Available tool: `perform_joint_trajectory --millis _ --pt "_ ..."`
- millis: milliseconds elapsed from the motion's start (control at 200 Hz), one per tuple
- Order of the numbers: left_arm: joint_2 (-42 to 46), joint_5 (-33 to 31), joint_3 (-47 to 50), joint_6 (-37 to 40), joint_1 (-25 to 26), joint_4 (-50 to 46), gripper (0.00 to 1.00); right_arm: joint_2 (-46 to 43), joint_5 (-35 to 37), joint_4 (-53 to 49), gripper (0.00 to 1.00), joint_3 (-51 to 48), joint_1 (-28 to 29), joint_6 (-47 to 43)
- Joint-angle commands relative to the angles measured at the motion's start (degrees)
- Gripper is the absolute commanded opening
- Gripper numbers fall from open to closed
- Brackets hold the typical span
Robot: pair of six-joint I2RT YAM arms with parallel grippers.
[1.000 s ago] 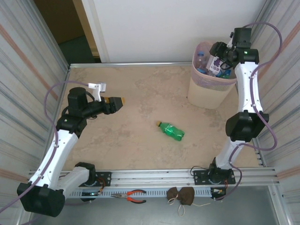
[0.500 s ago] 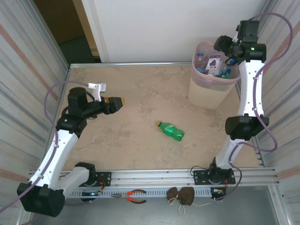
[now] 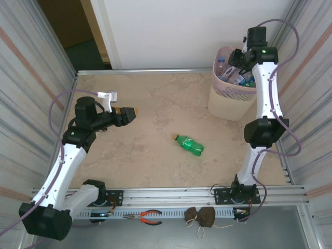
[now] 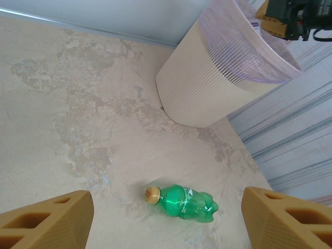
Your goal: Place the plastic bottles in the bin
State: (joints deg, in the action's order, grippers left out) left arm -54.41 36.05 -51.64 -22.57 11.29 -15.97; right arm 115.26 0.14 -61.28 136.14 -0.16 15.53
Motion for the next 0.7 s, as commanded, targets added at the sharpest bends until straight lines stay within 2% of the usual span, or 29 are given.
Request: perform_joint_trajectory --millis 0,205,351,561,696 --pt "1.3 0.9 -0.9 -0.1 -0.4 1.2 0.75 2.2 0.1 -5.3 0.4 -0.5 1.1 -2.0" --pt "1.2 1.0 -1.1 -0.1 -0.3 1.3 0.75 1.0 3.3 -6.0 0.35 -0.5 1.3 -3.5" --pt "1.2 1.1 -0.9 -0.3 -0.4 1.6 0.75 -0.1 4.8 -9.4 0.34 -0.5 1.8 -6.0" --pt "1.5 1.4 -0.2 -0.8 -0.4 2.2 0.75 -1.8 6.4 -10.1 0.32 -6.6 1.5 -6.9" --pt "1.9 1.3 -0.6 -0.3 -0.4 1.4 0.76 -2.8 7.7 -10.5 0.32 -5.4 2.0 -6.9"
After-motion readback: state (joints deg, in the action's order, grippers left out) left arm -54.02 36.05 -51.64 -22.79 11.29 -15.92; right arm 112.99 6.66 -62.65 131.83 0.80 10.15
